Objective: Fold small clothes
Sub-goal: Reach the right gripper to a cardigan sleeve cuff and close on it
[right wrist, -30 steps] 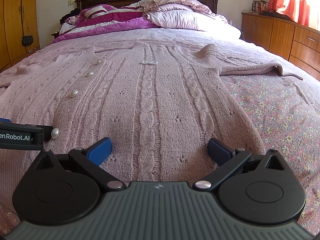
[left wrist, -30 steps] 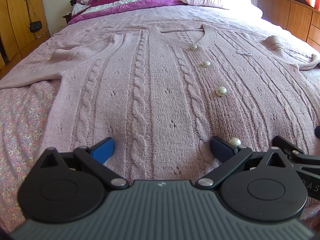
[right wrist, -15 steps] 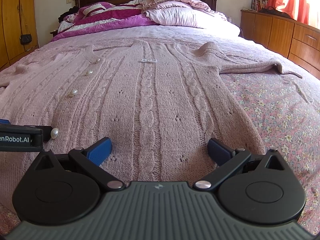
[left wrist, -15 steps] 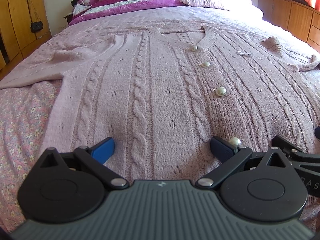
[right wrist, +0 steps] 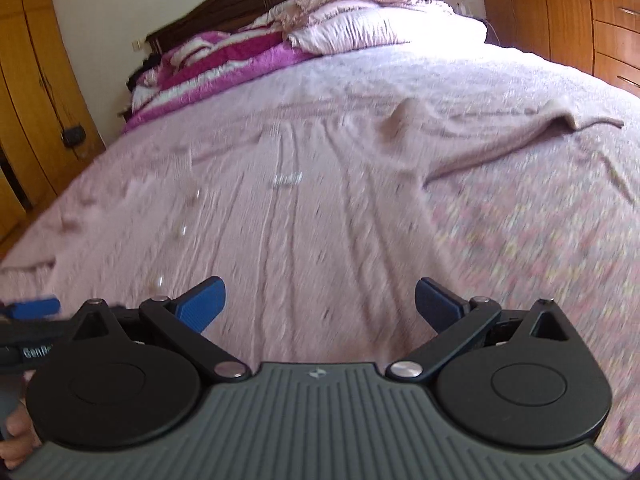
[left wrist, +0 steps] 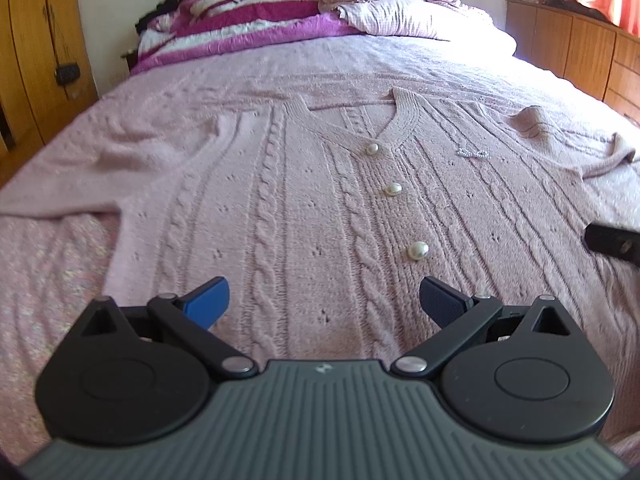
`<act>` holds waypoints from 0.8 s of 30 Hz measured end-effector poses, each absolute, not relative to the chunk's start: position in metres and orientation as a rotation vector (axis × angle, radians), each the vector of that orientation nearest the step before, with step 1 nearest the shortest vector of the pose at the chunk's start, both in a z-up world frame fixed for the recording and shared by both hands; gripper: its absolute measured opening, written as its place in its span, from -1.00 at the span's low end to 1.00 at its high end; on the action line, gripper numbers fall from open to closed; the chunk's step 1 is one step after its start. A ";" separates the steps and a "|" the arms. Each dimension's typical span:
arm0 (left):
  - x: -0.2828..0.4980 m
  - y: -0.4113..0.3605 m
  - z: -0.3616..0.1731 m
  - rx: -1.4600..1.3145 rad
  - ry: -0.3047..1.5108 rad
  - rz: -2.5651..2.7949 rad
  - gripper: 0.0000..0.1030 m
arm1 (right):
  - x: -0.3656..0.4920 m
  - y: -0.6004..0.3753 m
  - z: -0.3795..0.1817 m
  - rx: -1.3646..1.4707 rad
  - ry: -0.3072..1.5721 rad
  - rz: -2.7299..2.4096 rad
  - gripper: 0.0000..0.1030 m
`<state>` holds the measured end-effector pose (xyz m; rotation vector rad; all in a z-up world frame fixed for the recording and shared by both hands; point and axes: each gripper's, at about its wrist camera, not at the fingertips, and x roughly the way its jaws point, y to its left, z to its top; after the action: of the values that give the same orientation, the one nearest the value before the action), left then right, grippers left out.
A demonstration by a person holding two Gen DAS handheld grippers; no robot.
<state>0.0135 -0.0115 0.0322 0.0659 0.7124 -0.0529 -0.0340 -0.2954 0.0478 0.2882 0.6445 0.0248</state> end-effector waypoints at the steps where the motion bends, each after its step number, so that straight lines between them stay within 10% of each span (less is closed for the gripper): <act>1: 0.015 -0.012 0.031 0.059 0.717 -0.054 1.00 | -0.032 -0.303 0.051 0.299 0.639 0.026 1.00; 24: 0.031 -0.021 0.012 0.001 0.816 0.014 1.00 | 0.086 -0.552 0.050 0.741 0.512 -0.335 1.00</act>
<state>0.0306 -0.0207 0.0116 0.0009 0.8162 0.0142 0.0865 -0.5521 0.0501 0.7411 0.5117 -0.3348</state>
